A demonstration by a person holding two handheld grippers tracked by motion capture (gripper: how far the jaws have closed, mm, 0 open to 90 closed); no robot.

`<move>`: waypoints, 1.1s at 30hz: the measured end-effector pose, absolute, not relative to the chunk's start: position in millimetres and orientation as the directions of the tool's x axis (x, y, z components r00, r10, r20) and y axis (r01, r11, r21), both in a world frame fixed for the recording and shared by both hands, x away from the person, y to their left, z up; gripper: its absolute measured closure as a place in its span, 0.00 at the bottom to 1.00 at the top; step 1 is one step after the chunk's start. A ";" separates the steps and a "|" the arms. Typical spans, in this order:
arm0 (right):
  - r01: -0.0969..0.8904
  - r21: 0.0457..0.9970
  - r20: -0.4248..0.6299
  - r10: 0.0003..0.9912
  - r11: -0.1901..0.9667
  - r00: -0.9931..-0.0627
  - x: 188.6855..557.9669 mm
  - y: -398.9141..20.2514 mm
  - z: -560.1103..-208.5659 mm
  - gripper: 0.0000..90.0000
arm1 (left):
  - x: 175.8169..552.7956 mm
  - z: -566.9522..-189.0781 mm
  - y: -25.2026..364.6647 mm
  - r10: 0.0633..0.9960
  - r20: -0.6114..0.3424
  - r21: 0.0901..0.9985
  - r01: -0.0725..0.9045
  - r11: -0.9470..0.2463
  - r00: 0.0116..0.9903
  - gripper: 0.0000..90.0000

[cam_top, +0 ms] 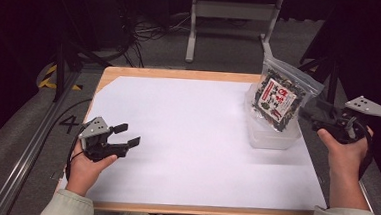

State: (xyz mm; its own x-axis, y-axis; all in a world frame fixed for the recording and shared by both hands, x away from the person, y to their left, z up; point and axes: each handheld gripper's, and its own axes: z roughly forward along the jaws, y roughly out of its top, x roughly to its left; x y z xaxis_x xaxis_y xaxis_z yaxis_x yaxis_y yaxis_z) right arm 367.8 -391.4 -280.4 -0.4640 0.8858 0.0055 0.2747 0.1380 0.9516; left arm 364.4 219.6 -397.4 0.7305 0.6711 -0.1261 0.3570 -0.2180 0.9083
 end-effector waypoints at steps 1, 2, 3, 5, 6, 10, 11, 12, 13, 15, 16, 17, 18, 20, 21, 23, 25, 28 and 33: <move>0.273 0.951 0.005 0.879 0.142 -0.477 367.0 -388.2 -281.3 0.28 | 363.3 -397.4 219.7 0.670 -0.122 0.909 0.353 -0.221 0.732 0.33; 0.274 0.951 0.008 0.871 0.146 -0.492 366.1 -383.8 -282.7 0.27 | 362.1 -397.5 219.8 0.669 -0.126 0.908 0.357 -0.219 0.732 0.33; 0.274 0.950 0.009 0.863 0.150 -0.505 365.7 -380.5 -283.8 0.26 | 360.9 -397.8 220.0 0.666 -0.123 0.910 0.352 -0.221 0.736 0.32; 0.282 0.944 0.013 0.836 0.170 -0.548 364.4 -366.0 -289.0 0.23 | 358.2 -398.5 220.6 0.665 -0.129 0.909 0.355 -0.216 0.736 0.32; 0.282 0.944 0.013 0.836 0.170 -0.548 364.4 -366.0 -289.0 0.23 | 358.2 -398.5 220.6 0.665 -0.129 0.909 0.355 -0.216 0.736 0.32; 0.272 0.943 0.014 0.794 0.191 -0.608 362.5 -349.1 -295.9 0.21 | 354.9 -400.2 222.6 0.657 -0.134 0.910 0.354 -0.214 0.742 0.31; 0.270 0.942 0.013 0.782 0.198 -0.623 362.0 -345.0 -297.7 0.21 | 354.7 -400.6 223.3 0.655 -0.130 0.913 0.348 -0.214 0.745 0.30; 0.268 0.942 0.014 0.774 0.202 -0.633 361.6 -342.1 -299.2 0.20 | 353.9 -401.2 223.9 0.652 -0.137 0.914 0.348 -0.206 0.745 0.29; 0.270 0.941 0.017 0.765 0.206 -0.644 360.8 -338.3 -300.8 0.20 | 353.0 -401.6 224.7 0.650 -0.140 0.915 0.349 -0.204 0.747 0.29; 0.262 0.941 0.017 0.744 0.214 -0.668 359.4 -330.4 -305.0 0.20 | 352.0 -402.0 226.3 0.645 -0.140 0.917 0.344 -0.201 0.751 0.29; 0.261 0.941 0.017 0.738 0.217 -0.674 359.0 -328.0 -306.2 0.20 | 351.3 -402.2 226.9 0.644 -0.140 0.917 0.344 -0.202 0.752 0.29; 0.257 0.940 0.013 0.731 0.224 -0.682 358.6 -325.0 -307.9 0.20 | 350.3 -402.4 227.0 0.642 -0.147 0.916 0.349 -0.199 0.752 0.29; 0.256 0.939 0.011 0.725 0.229 -0.689 358.2 -322.2 -309.6 0.20 | 349.8 -402.8 227.2 0.644 -0.137 0.920 0.338 -0.200 0.753 0.29; 0.254 0.938 0.015 0.708 0.234 -0.706 357.1 -316.1 -314.6 0.20 | 347.9 -403.2 227.3 0.642 -0.131 0.920 0.333 -0.204 0.755 0.30; 0.255 0.938 0.018 0.701 0.234 -0.713 356.5 -313.3 -317.5 0.20 | 347.4 -403.6 227.5 0.640 -0.126 0.922 0.328 -0.207 0.758 0.30; 0.256 0.935 0.017 0.689 0.247 -0.724 355.4 -306.9 -325.3 0.20 | 346.3 -404.3 227.8 0.635 -0.123 0.924 0.321 -0.207 0.763 0.30; 0.253 0.931 0.010 0.676 0.263 -0.736 354.4 -300.3 -333.9 0.20 | 346.0 -404.6 228.5 0.630 -0.122 0.923 0.320 -0.211 0.767 0.30; 0.249 0.930 0.010 0.659 0.270 -0.752 354.2 -293.5 -343.1 0.20 | 345.3 -406.3 227.5 0.631 -0.133 0.923 0.327 -0.202 0.764 0.30; 0.247 0.931 0.021 0.638 0.268 -0.770 356.2 -283.8 -360.7 0.20 | 345.6 -409.0 227.0 0.625 -0.125 0.923 0.321 -0.211 0.771 0.30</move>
